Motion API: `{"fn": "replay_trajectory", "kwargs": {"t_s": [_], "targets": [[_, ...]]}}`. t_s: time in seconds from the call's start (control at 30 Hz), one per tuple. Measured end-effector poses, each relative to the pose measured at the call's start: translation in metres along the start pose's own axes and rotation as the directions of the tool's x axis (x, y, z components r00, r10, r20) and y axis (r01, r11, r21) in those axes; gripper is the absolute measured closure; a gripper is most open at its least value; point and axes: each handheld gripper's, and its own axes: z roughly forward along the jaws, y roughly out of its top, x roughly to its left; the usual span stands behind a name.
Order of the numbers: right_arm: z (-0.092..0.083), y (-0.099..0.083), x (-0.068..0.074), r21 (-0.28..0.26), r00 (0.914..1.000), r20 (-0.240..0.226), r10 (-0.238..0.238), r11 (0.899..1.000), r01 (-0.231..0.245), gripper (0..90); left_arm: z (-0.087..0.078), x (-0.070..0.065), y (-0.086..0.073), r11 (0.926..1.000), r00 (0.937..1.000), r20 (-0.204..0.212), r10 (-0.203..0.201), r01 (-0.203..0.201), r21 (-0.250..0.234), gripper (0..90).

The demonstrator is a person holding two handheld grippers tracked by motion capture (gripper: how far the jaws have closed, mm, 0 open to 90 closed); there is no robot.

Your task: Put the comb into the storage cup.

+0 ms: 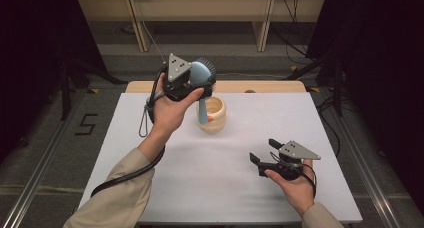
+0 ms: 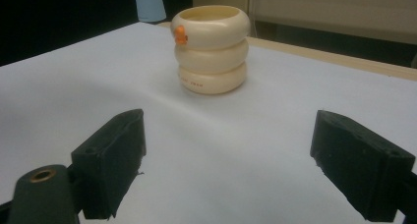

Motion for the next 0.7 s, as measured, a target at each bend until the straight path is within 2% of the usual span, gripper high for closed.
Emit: {"fn": "replay_trajectory", "kwargs": {"t_s": [0.03,0.07,0.17,0.2,0.27,0.3,0.7], "targets": [[-0.0005,-0.0001,-0.0002,0.002,1.0000,0.000,-0.001,1.000,0.001,14.2,0.0006,0.0011,0.0012,0.9999,0.9999,-0.004,0.011,-0.011,-0.007,19.7],[-0.0007,-0.0004,-0.0002,0.002,1.0000,0.001,0.000,1.000,0.000,14.2,0.0005,0.0008,0.0016,1.0000,1.0000,-0.004,0.000,0.000,-0.001,19.7],[-0.0008,-0.0011,-0.0003,0.002,1.0000,0.001,-0.001,1.000,0.001,14.3,0.0018,0.0030,0.0033,0.9999,0.9999,-0.010,0.012,-0.012,-0.009,19.7],[-0.0008,-0.0012,-0.0001,0.003,1.0000,0.001,0.001,1.000,-0.001,14.2,0.0019,0.0027,0.0030,1.0000,1.0000,-0.008,-0.002,0.002,-0.002,19.7],[-0.0008,-0.0014,0.0000,0.005,1.0000,0.000,-0.002,1.000,0.002,14.2,0.0028,0.0042,0.0032,0.9999,0.9999,-0.013,0.008,-0.008,-0.010,19.7],[-0.0008,-0.0015,0.0002,0.005,1.0000,0.000,-0.002,1.000,0.002,14.3,0.0025,0.0038,0.0026,1.0000,0.9999,-0.011,-0.005,0.005,-0.002,19.7],[-0.0011,-0.0025,-0.0008,0.000,1.0000,0.002,0.003,1.000,-0.003,14.2,0.0058,0.0070,0.0092,0.9999,0.9998,-0.018,-0.009,0.008,-0.011,19.7]]}}
